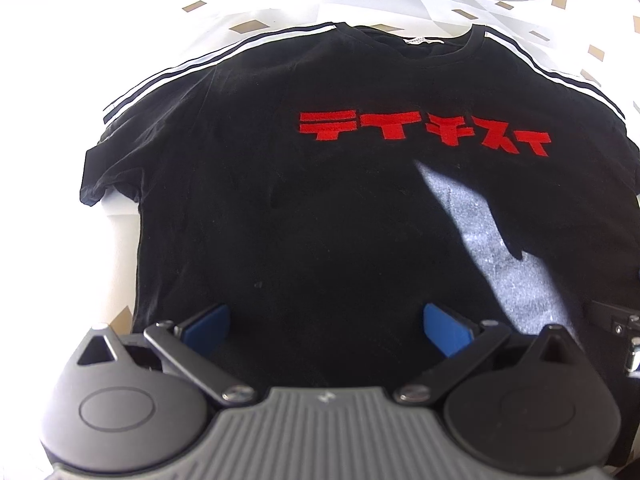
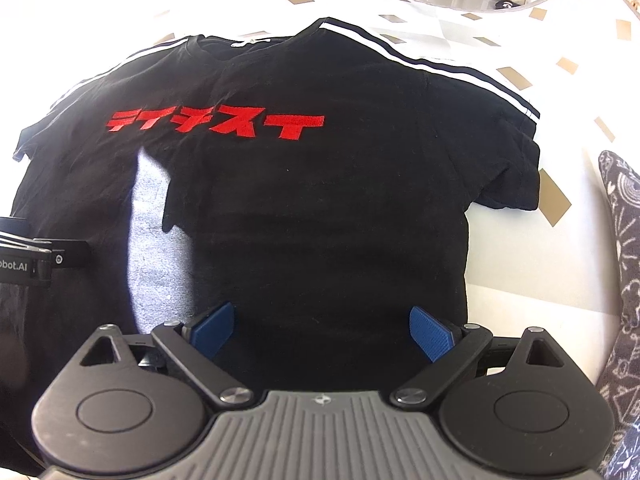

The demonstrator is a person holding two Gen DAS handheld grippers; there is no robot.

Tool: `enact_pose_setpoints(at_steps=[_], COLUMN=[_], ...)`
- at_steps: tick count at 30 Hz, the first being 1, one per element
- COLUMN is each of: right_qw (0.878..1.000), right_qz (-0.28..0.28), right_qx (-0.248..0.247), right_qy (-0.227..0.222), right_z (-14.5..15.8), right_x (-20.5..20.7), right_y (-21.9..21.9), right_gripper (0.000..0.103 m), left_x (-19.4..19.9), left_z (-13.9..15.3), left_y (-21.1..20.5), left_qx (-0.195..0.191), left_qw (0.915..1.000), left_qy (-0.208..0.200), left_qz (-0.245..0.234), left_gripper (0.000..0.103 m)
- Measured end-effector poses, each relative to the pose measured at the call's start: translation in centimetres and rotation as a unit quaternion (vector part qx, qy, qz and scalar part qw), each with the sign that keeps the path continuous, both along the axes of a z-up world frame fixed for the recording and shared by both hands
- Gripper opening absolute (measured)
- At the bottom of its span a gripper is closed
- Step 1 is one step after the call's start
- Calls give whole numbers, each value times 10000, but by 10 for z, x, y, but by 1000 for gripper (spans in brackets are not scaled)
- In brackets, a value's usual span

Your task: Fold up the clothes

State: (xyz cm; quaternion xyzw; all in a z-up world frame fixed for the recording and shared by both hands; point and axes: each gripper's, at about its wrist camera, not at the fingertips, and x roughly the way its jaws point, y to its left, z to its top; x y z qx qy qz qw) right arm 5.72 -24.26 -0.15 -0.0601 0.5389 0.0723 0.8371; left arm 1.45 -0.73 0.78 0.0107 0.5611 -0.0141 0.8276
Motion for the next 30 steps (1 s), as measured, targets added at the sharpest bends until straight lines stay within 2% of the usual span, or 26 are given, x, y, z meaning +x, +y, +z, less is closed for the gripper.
enact_pose_setpoints(at_steps=[10, 15, 19, 22, 26, 30], right_qw=[9997, 9992, 9994, 9991, 9979, 9971], right_qz=[91, 144, 248, 421, 603, 668], right_qx=[-13, -40, -120, 54, 141, 142], right_qy=[209, 360, 213, 48, -191, -333], right_z=[-2, 2, 8, 15, 23, 25], right_x=[9, 14, 17, 22, 31, 42], right_y=[-1, 0, 4, 7, 12, 16], right_gripper=[101, 96, 91, 90, 87, 84], left_x=[5, 6, 12, 18, 30, 43], left_z=[-2, 1, 4, 6, 8, 16], left_y=[3, 0, -10, -15, -16, -19], left_qx=[20, 33, 173, 240, 145, 214], left_qw=[9999, 9998, 9998, 9997, 9999, 9995], left_qy=[-153, -68, -55, -35, 72, -46], left_qz=[77, 204, 80, -1, -15, -220], left_gripper=[103, 103, 103, 103, 103, 103])
